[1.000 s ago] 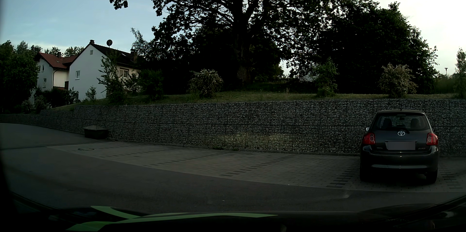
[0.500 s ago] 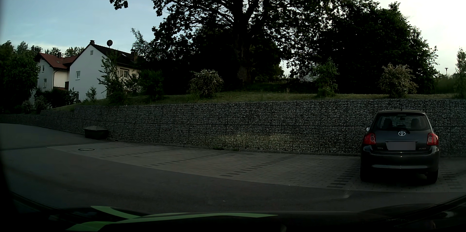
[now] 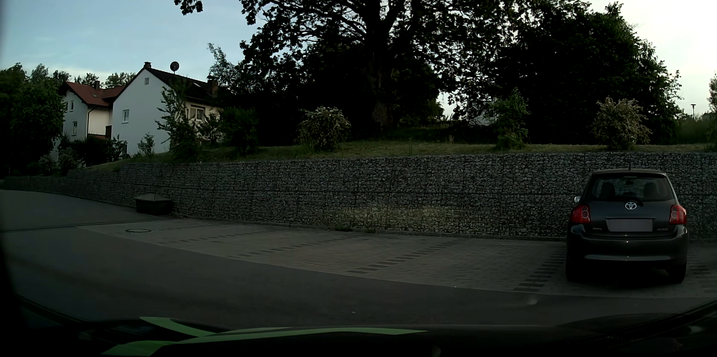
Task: Follow the waypoints while adhering to traffic rules and regulations
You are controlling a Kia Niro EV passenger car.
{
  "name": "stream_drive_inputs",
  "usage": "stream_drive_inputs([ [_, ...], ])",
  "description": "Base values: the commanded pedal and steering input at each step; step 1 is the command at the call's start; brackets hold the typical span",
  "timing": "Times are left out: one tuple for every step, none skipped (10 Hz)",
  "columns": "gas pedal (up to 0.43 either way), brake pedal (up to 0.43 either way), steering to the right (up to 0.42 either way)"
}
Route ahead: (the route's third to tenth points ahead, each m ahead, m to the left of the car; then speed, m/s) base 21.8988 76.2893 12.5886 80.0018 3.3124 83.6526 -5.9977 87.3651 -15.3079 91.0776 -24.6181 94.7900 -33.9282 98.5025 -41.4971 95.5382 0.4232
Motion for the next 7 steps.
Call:
stream_drive_inputs([
  [0.008, 0.0, -0.626],
  [0.02, 0.0, -0.642],
  [0.047, 0.0, -0.655],
  [0.067, 0.0, -0.663],
  [0.079, 0.0, -0.666],
  [0.11, 0.0, -0.666],
  [0.11, 0.0, -0.666],
])
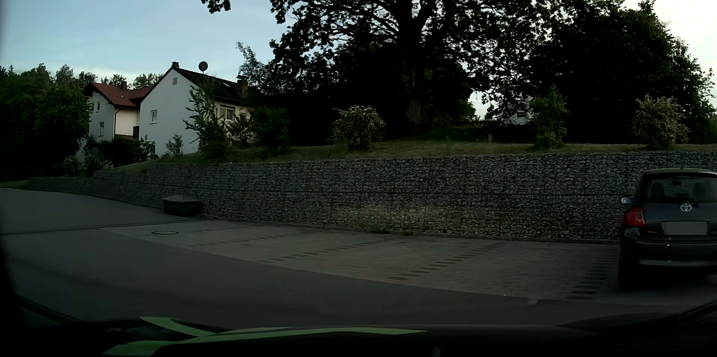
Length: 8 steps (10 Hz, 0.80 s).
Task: Follow the waypoints while adhering to traffic rules and regulations
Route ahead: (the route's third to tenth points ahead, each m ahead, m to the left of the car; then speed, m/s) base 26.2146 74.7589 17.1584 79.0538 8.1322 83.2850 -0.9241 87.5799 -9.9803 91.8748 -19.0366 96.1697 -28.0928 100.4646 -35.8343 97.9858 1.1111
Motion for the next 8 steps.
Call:
stream_drive_inputs([
  [0.118, 0.0, -0.666],
  [0.118, 0.0, -0.666],
  [0.118, 0.0, -0.666],
  [0.118, 0.0, -0.666],
  [0.13, 0.0, -0.666],
  [0.13, 0.0, -0.666],
  [0.13, 0.0, -0.664],
  [0.13, 0.0, -0.655],
])
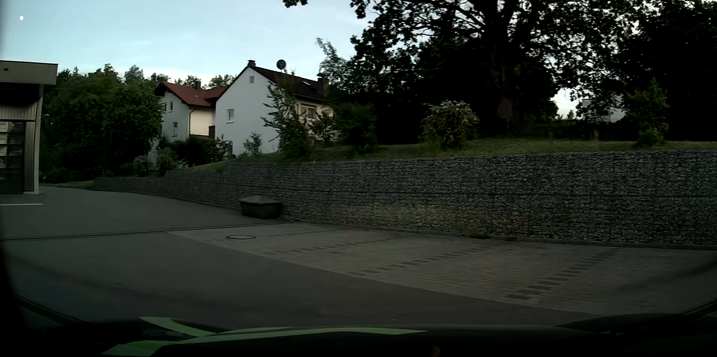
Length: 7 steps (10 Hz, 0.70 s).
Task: Follow the waypoints while adhering to traffic rules and regulations
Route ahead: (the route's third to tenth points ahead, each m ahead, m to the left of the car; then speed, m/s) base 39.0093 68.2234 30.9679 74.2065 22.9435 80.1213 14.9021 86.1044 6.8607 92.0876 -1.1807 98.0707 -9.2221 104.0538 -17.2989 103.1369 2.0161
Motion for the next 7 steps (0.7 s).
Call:
stream_drive_inputs([
  [0.13, 0.0, -0.647],
  [0.13, 0.0, -0.64],
  [0.13, 0.0, -0.63],
  [0.13, 0.0, -0.613],
  [0.13, 0.0, -0.591],
  [0.13, 0.0, -0.573],
  [0.13, 0.0, -0.552],
])
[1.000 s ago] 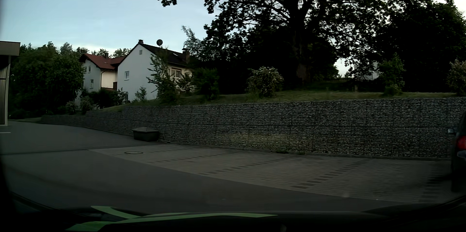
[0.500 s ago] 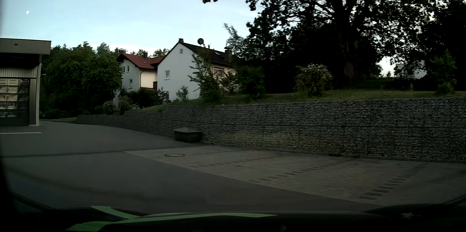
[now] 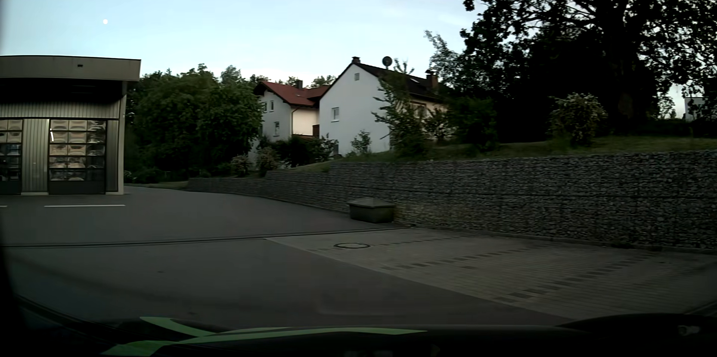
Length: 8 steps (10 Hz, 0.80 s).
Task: Follow the waypoints while adhering to traffic rules and regulations
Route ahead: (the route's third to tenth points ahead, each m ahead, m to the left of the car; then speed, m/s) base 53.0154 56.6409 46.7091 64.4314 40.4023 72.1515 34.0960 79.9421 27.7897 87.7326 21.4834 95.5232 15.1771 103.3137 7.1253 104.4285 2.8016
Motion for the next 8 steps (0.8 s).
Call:
stream_drive_inputs([
  [0.13, 0.0, -0.533],
  [0.13, 0.0, -0.511],
  [0.13, 0.0, -0.492],
  [0.13, 0.0, -0.461],
  [0.13, 0.0, -0.425],
  [0.118, 0.0, -0.396],
  [0.087, 0.0, -0.358],
  [0.067, 0.0, -0.32],
])
